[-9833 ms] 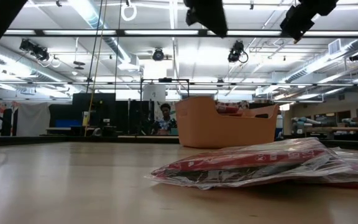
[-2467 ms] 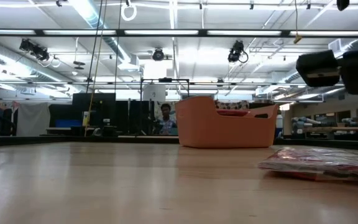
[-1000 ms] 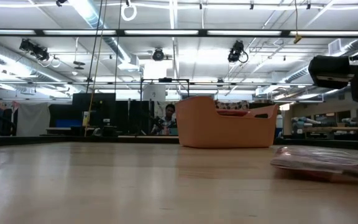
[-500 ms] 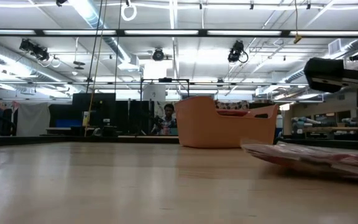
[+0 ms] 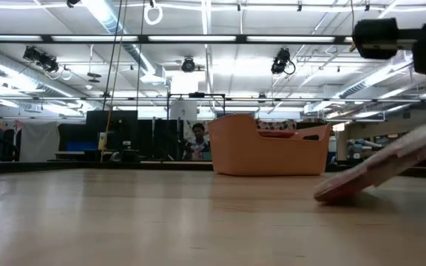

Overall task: Sort popcorn bags into baskets
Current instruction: Put the red popcorn bag into the orange bin

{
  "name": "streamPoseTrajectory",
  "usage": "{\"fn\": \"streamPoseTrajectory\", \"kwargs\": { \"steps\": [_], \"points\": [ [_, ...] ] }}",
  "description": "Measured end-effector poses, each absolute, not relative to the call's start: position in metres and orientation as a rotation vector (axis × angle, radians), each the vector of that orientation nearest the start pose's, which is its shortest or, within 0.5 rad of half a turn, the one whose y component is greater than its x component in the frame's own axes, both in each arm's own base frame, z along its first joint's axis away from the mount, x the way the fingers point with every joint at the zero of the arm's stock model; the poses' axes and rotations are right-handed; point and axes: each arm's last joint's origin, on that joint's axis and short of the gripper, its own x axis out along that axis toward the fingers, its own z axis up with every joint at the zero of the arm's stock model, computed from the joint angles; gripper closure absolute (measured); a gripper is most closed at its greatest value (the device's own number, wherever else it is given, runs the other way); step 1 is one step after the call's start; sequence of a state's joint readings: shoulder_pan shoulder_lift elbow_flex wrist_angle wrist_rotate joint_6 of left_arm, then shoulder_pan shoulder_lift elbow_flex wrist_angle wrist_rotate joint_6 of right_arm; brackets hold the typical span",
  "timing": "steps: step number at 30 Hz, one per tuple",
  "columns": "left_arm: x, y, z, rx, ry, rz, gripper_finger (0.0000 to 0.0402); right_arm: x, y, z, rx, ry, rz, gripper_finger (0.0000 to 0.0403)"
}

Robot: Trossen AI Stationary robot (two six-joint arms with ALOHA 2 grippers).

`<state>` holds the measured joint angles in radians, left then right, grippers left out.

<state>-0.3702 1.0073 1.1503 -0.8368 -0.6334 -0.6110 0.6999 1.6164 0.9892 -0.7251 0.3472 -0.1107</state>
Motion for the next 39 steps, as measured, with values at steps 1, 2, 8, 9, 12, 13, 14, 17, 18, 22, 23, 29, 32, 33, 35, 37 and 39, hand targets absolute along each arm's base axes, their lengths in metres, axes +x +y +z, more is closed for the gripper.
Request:
{"fn": "streamPoseTrajectory", "kwargs": {
  "steps": [1,2,8,9,12,13,14,17,18,22,23,29,32,33,35,37,39],
  "points": [
    [0.177,-0.05,0.363,-0.252,0.505,0.423,0.0388,0.225,0.174,0.183,-0.777,1.173,0.35,0.04],
    [0.177,-0.05,0.363,-0.251,0.504,0.424,0.0388,0.225,0.17,0.186,-0.781,1.179,0.333,0.04],
    [0.177,-0.05,0.363,-0.243,0.495,0.443,0.0388,0.225,0.139,0.209,-0.827,1.175,0.232,0.04],
    [0.177,-0.05,0.363,-0.243,0.495,0.443,0.0388,0.225,0.134,0.214,-0.835,1.166,0.214,0.0401],
    [0.177,-0.05,0.363,-0.242,0.494,0.444,0.0388,0.225,0.115,0.23,-0.85,1.132,0.142,0.0401],
    [0.177,-0.05,0.363,-0.242,0.494,0.444,0.0388,0.224,0.108,0.236,-0.854,1.12,0.112,0.0401],
    [0.177,-0.05,0.363,-0.242,0.494,0.445,0.0388,0.224,0.101,0.242,-0.858,1.107,0.081,0.0401],
    [0.177,-0.05,0.363,-0.242,0.493,0.447,0.0388,0.221,0.078,0.259,-0.875,1.065,-0.014,0.0402],
    [0.177,-0.049,0.363,-0.24,0.491,0.45,0.0388,0.219,0.071,0.265,-0.883,1.055,-0.043,0.0402],
    [0.177,-0.049,0.363,-0.232,0.479,0.473,0.0388,0.212,0.04,0.284,-0.899,1.032,-0.144,0.0402],
    [0.177,-0.049,0.364,-0.229,0.475,0.48,0.0388,0.211,0.033,0.288,-0.902,1.02,-0.171,0.0402],
    [0.177,-0.047,0.364,-0.225,0.449,0.52,0.0388,0.217,-0.01,0.304,-0.923,0.973,-0.254,0.0402],
    [0.177,-0.047,0.365,-0.225,0.446,0.521,0.0388,0.226,-0.032,0.301,-0.92,0.982,-0.246,0.0402],
    [0.177,-0.047,0.365,-0.226,0.446,0.521,0.0388,0.23,-0.04,0.299,-0.917,0.987,-0.254,0.0402],
    [0.177,-0.047,0.365,-0.23,0.445,0.522,0.0388,0.236,-0.057,0.295,-0.909,1.009,-0.279,0.0402],
    [0.177,-0.047,0.365,-0.239,0.443,0.524,0.0388,0.241,-0.074,0.291,-0.898,1.017,-0.304,0.0402],
    [0.177,-0.047,0.365,-0.249,0.44,0.527,0.0388,0.245,-0.09,0.286,-0.885,1.031,-0.324,0.0402]
  ]
}}
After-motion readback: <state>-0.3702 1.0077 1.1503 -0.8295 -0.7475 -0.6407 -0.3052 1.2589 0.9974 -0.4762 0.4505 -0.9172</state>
